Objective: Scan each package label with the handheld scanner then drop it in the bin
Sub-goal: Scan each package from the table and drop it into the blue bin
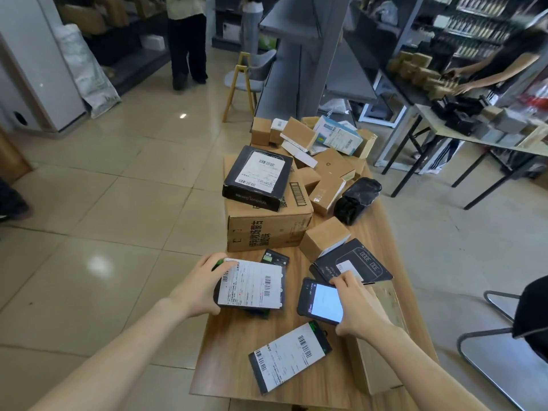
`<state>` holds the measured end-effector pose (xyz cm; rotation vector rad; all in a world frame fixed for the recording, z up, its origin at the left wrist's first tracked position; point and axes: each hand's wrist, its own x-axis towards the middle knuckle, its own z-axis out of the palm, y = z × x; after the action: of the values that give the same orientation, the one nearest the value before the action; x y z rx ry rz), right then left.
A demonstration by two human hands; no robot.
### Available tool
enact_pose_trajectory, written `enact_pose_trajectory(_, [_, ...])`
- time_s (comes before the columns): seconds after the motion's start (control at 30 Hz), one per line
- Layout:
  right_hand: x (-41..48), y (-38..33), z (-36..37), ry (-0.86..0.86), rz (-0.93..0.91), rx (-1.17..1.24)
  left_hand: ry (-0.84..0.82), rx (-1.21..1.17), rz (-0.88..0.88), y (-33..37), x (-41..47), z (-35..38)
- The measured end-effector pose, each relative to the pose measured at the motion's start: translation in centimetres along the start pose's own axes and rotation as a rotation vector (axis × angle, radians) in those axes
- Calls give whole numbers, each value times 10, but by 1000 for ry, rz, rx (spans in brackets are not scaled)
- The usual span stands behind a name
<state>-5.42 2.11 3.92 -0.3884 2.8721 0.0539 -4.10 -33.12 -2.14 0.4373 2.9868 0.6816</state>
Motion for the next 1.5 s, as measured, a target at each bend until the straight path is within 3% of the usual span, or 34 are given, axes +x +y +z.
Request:
enact_pose_trajectory(0.3, [-15, -9, -6, 39, -20, 33, 31, 24, -29, 0, -17, -5])
enact_pose_trajectory(0.5, [-16, -27, -10, 32, -74, 188, 197, -45, -192, -4, -65, -7])
enact_pose_trajectory(0.77, [-10, -133, -15, 8, -377, 350, 489, -118, -674, 5, -218, -27])
enact_pose_trajectory(1.03, [-53, -290, 4, -199, -754, 435, 716, -73, -1202, 54, -421, -24])
enact_pose_trajectory(1.27, [-124, -415, 31, -341, -1004, 364, 907, -110, -1590, 83, -563, -4])
enact_pose_trajectory(1.5, [-173, -543, 51, -388, -1107, 269, 1018, -157, -1839, 51, -673, 9])
